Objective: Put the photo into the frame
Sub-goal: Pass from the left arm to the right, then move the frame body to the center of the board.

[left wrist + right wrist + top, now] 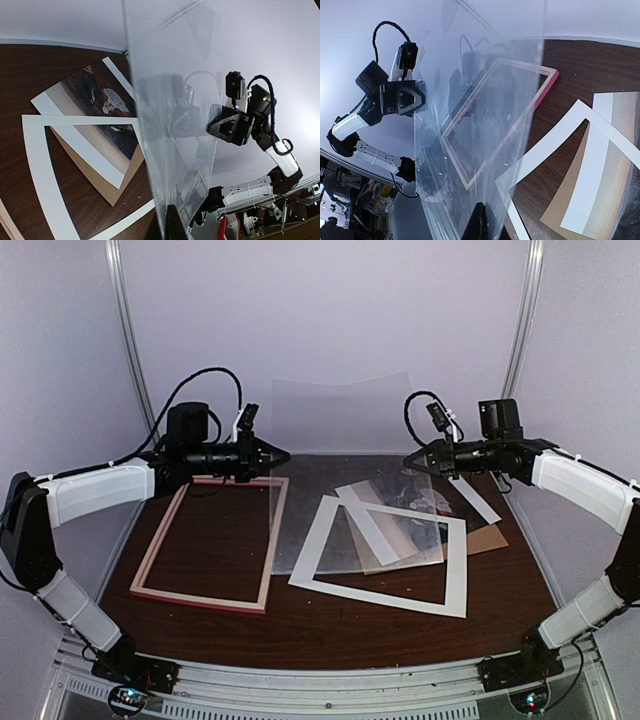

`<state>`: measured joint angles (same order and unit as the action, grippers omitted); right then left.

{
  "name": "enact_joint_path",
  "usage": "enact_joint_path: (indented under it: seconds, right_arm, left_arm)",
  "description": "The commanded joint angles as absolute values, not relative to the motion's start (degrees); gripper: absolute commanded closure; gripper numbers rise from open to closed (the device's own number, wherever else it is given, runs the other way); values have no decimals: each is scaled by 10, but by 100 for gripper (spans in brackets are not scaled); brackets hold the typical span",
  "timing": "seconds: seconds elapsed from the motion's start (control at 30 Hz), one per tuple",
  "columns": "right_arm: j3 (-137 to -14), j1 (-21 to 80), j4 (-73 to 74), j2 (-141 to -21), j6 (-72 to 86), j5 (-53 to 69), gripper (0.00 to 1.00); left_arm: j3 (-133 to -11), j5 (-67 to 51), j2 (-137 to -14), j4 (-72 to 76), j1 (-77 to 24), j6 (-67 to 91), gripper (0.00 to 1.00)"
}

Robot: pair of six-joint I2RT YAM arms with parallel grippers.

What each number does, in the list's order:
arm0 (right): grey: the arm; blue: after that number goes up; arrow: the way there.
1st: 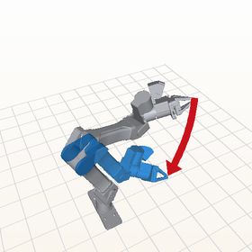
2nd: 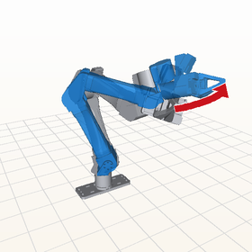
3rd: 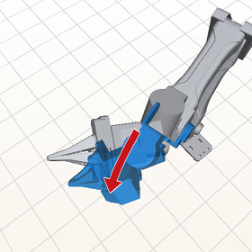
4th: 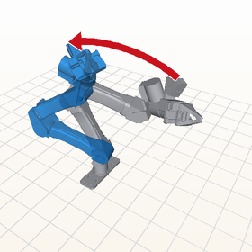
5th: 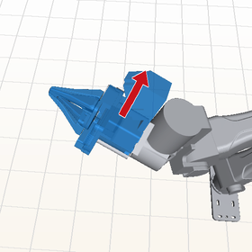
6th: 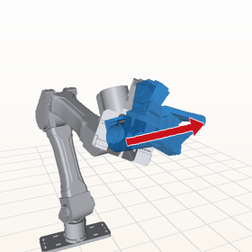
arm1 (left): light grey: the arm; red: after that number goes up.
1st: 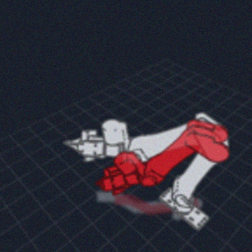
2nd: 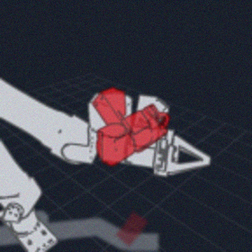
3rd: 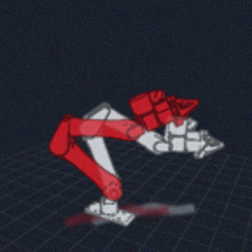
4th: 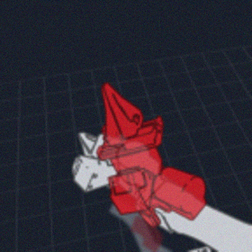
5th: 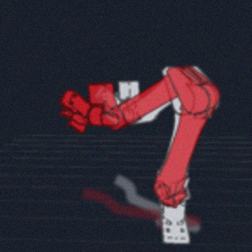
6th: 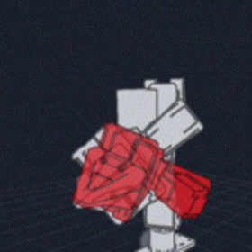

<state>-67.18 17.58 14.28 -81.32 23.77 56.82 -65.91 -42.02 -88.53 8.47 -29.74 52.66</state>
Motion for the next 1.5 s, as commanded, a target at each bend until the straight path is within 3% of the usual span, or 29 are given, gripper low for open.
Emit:
enact_joint_path:
  seconds: [0.0, 0.17, 0.27, 0.43, 0.6, 0.83, 1.1, 1.47]
  right_arm:
    - [-692, 172, 142, -817, 230, 553, 99]
    - [-686, 168, 136, -812, 246, 532, 100]
    - [-678, 165, 116, -808, 269, 534, 100]
    - [-665, 163, 81, -801, 306, 549, 100]
    - [-663, 158, 73, -792, 328, 554, 100]
    - [-663, 146, 73, -784, 348, 568, 100]
    - [-664, 143, 69, -782, 355, 587, 100]
    - [-674, 140, 60, -780, 359, 612, 100]
  left_arm:
    - [-677, -424, -883, 85, -301, 504, 100]
    - [-679, -409, -879, 64, -301, 481, 100]
    - [-680, -392, -874, 47, -300, 458, 87]
    - [-687, -345, -868, -5, -297, 424, 51]
    - [-704, -296, -862, -107, -259, 405, 40]
    - [-687, -253, -846, -214, -131, 378, 23]
    - [-745, -76, -892, -380, -29, 257, 13]
    - [-814, 63, -1041, -473, 40, 184, 11]
